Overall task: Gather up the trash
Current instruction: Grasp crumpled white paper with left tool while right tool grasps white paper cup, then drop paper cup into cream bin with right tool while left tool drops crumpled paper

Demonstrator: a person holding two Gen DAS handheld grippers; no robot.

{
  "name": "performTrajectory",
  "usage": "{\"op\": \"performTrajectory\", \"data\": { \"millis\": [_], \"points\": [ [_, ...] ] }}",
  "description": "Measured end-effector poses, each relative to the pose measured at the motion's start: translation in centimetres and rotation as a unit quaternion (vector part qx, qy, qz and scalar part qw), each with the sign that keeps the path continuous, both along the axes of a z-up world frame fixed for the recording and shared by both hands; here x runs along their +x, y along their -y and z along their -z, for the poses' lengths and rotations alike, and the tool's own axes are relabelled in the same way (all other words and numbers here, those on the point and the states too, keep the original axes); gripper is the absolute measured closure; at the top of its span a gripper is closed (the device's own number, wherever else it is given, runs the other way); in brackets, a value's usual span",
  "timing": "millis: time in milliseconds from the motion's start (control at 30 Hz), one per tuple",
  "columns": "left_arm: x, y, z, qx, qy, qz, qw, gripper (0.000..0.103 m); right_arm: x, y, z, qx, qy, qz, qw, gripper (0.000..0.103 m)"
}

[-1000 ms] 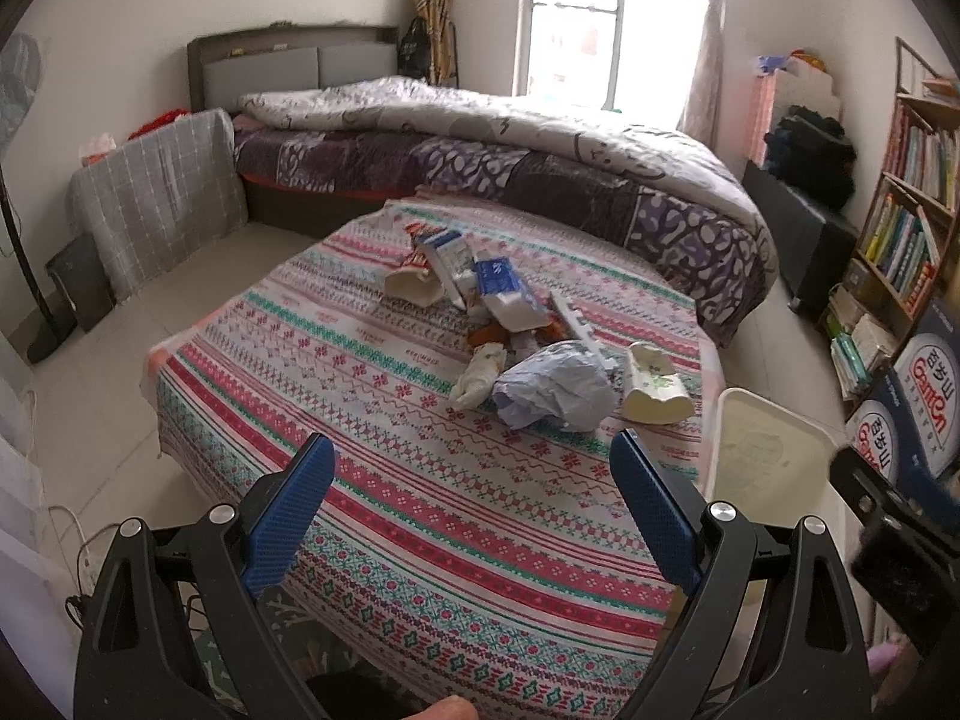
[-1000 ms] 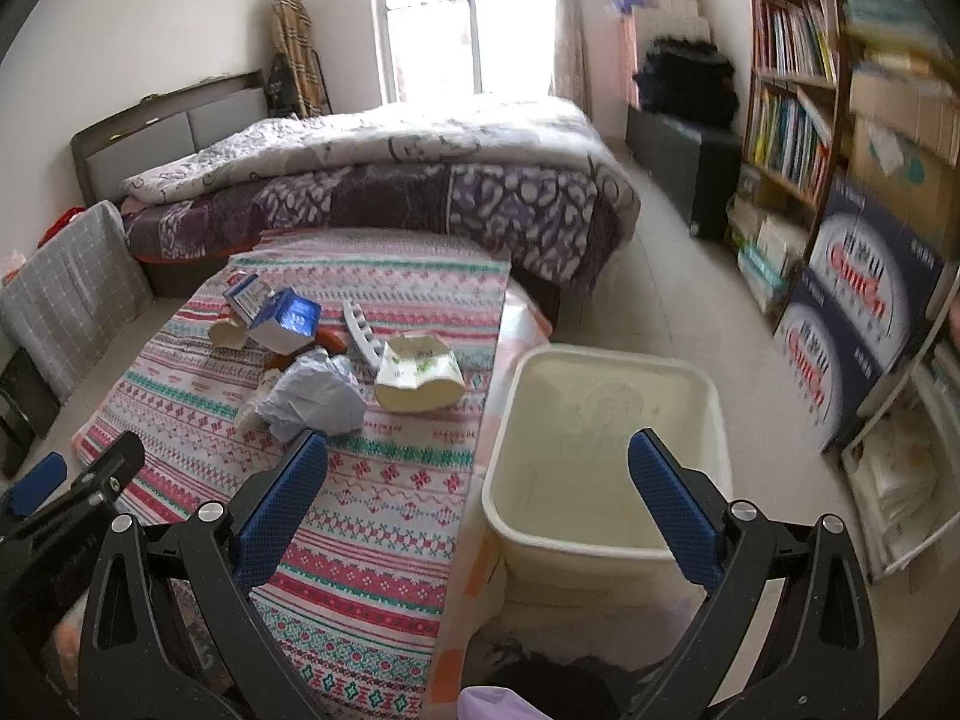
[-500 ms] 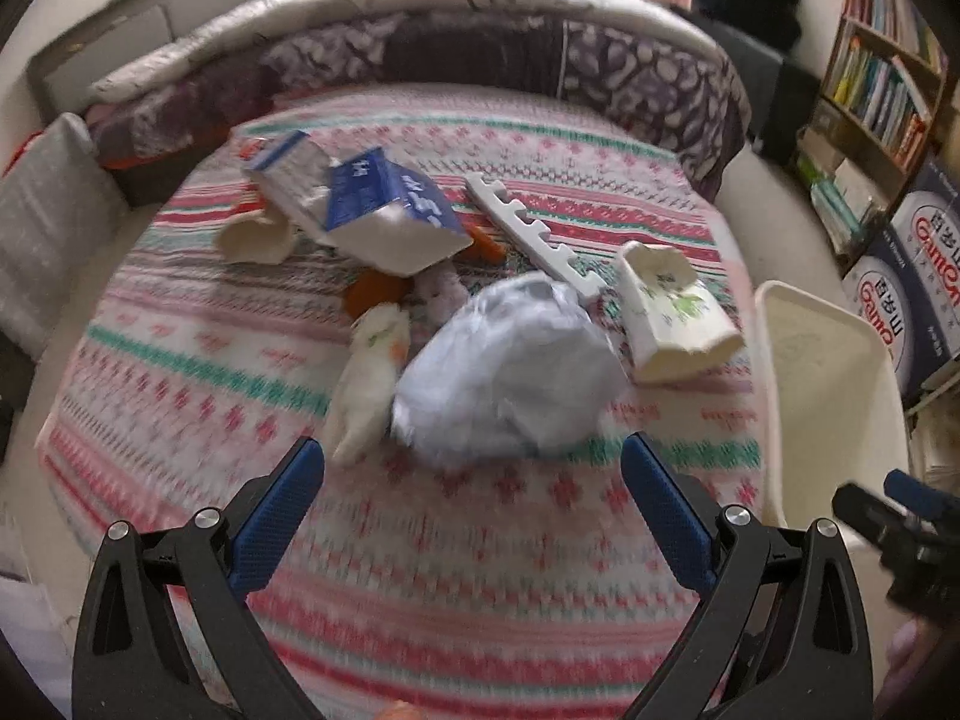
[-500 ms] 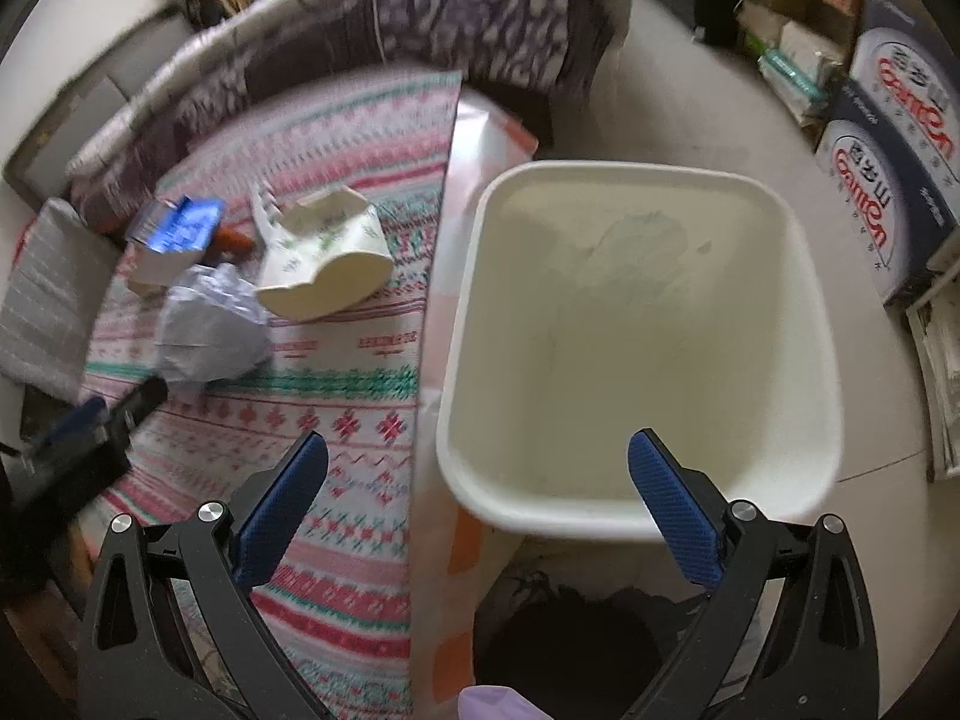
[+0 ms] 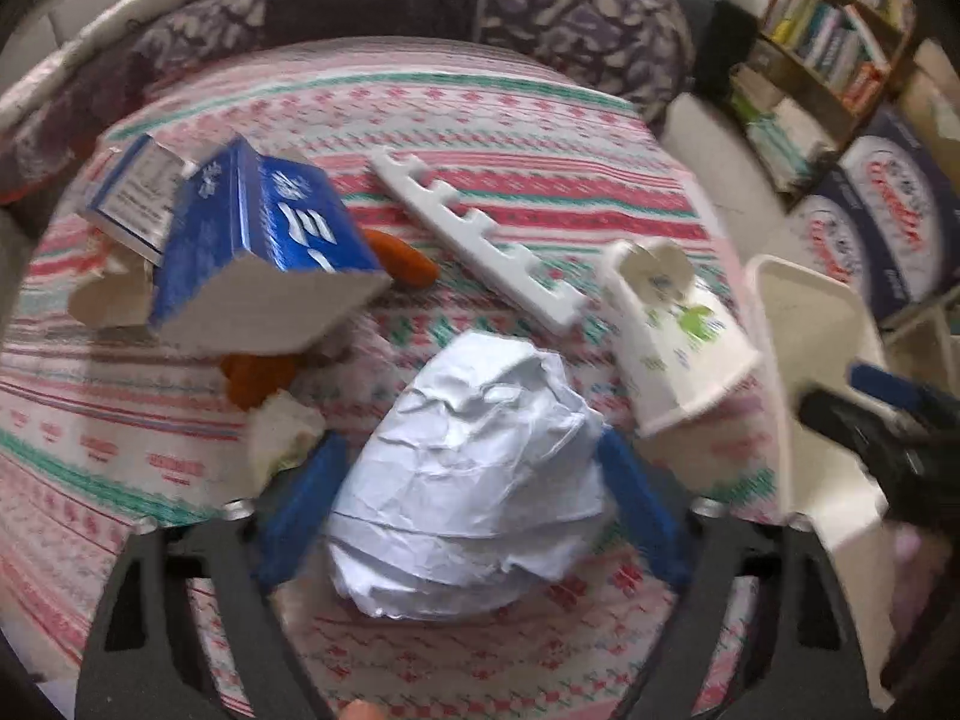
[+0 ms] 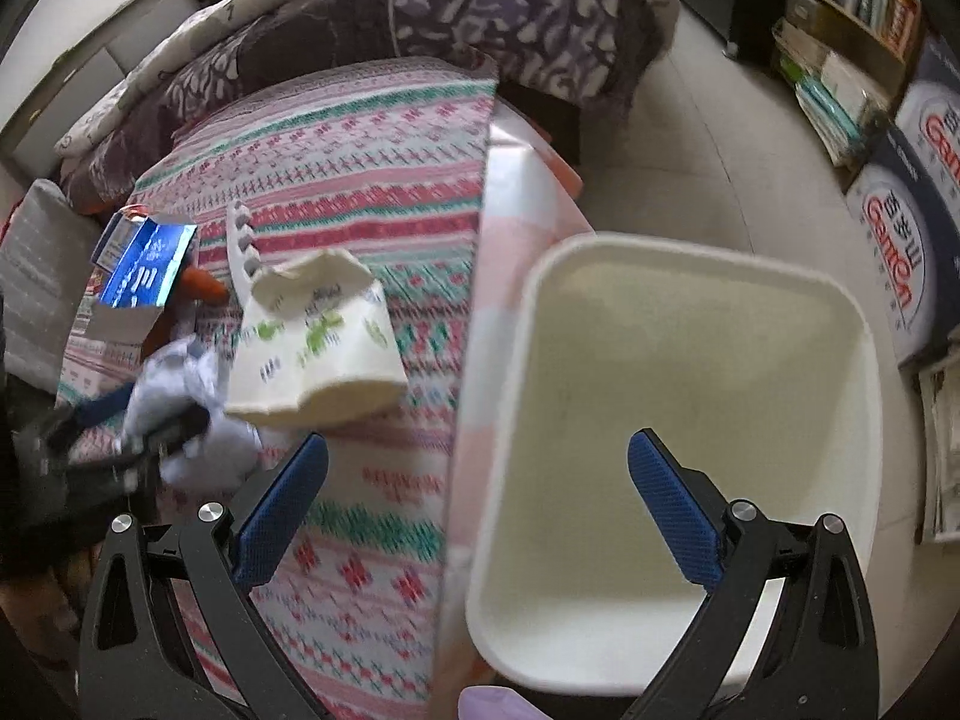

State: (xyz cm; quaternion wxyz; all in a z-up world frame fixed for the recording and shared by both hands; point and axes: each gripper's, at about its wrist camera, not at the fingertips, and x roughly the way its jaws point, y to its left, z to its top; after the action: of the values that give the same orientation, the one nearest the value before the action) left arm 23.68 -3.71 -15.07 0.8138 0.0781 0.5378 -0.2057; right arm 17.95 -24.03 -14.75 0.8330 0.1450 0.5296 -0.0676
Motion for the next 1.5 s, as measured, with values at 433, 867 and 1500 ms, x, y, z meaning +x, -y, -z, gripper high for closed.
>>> {"op": "performTrajectory", "data": {
  "millis": [433, 867, 1500],
  "points": [
    [-3.4, -6.3, -2.7, -0.084, 0.0, -0.074, 0.9938, 0.055, 4.8, -4.1, -0.1, -0.024, -0.034, -0.044, 0.998, 0.007],
    [-4.6, -9.3, -6.0, -0.097, 0.021, -0.128, 0.9868, 0.055, 8.5, -7.1, 2.4, 0.0, -0.071, -0.081, 0.994, 0.007],
    [-11.1, -6.4, -6.9, -0.092, 0.079, -0.144, 0.982, 0.055, -0.4, -3.1, -3.4, 0.022, 0.061, -0.052, 0.997, 0.042]
  ]
}}
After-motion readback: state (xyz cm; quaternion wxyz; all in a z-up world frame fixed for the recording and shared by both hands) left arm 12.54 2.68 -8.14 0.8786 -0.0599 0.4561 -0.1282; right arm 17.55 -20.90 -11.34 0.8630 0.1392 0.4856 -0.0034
